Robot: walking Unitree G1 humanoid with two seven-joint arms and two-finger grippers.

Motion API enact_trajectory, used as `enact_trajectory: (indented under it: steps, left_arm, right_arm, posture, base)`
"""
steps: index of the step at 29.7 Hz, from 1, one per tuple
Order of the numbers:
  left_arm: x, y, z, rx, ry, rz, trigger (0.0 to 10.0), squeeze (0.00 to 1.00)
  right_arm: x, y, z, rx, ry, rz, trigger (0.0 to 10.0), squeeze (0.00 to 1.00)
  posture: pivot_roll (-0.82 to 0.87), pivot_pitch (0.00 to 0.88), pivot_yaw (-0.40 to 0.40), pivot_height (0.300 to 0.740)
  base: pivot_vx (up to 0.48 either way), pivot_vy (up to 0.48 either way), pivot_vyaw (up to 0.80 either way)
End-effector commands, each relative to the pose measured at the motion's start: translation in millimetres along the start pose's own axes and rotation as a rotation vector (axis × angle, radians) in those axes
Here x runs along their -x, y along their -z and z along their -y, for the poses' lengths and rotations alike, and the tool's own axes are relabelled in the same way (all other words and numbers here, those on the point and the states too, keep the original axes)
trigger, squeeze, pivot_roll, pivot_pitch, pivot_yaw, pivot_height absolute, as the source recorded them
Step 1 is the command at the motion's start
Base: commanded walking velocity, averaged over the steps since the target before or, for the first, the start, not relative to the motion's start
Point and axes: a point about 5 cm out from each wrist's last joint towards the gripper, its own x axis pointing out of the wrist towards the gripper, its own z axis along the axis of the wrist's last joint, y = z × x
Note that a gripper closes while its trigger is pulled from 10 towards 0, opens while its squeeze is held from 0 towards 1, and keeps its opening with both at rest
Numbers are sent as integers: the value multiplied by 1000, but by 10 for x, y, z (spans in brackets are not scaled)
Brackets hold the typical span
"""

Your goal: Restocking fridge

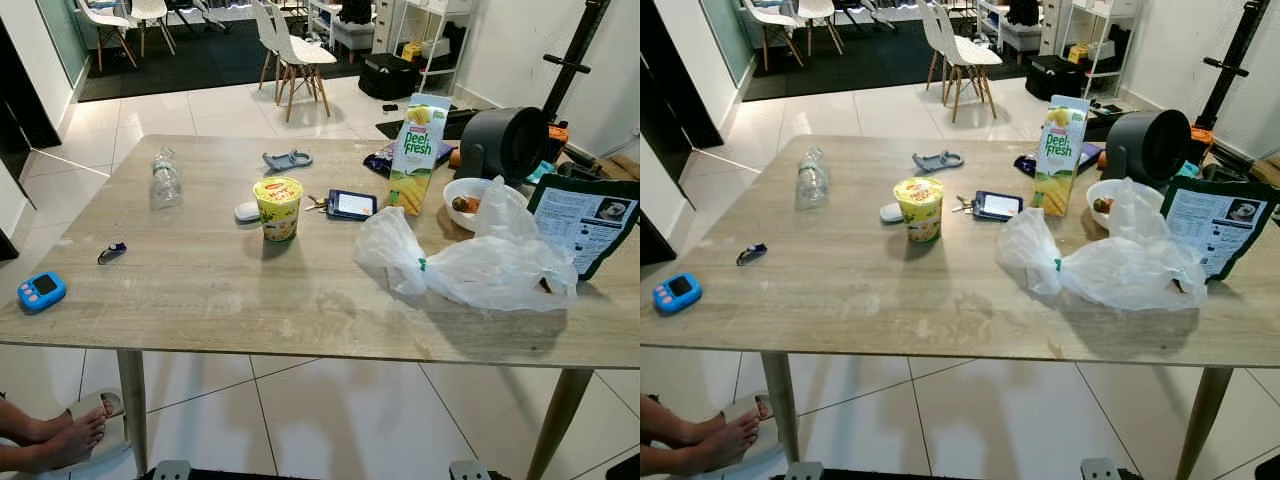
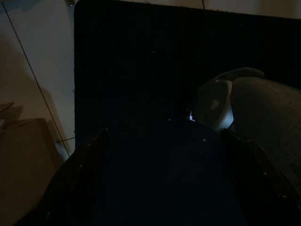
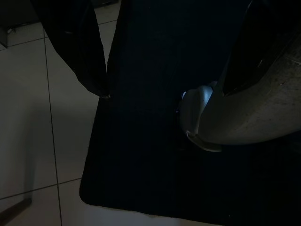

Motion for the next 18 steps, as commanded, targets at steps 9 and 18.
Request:
enact_trajectory:
  steps: [9, 18]
  left_arm:
    - [14, 11, -78, -21, -21, 1, 10000, 0]
    - [11, 4, -65, -30, -8, 0, 10000, 0]
  right_arm:
    - [-2, -5, -18, -9, -2, 6, 10000, 0]
    - [-3, -10, -20, -8, -4, 9, 10000, 0]
  posture:
    - [84, 0, -7, 740]
    - [83, 0, -6, 740]
  base:
    - [0, 0, 0]
    - [0, 0, 0]
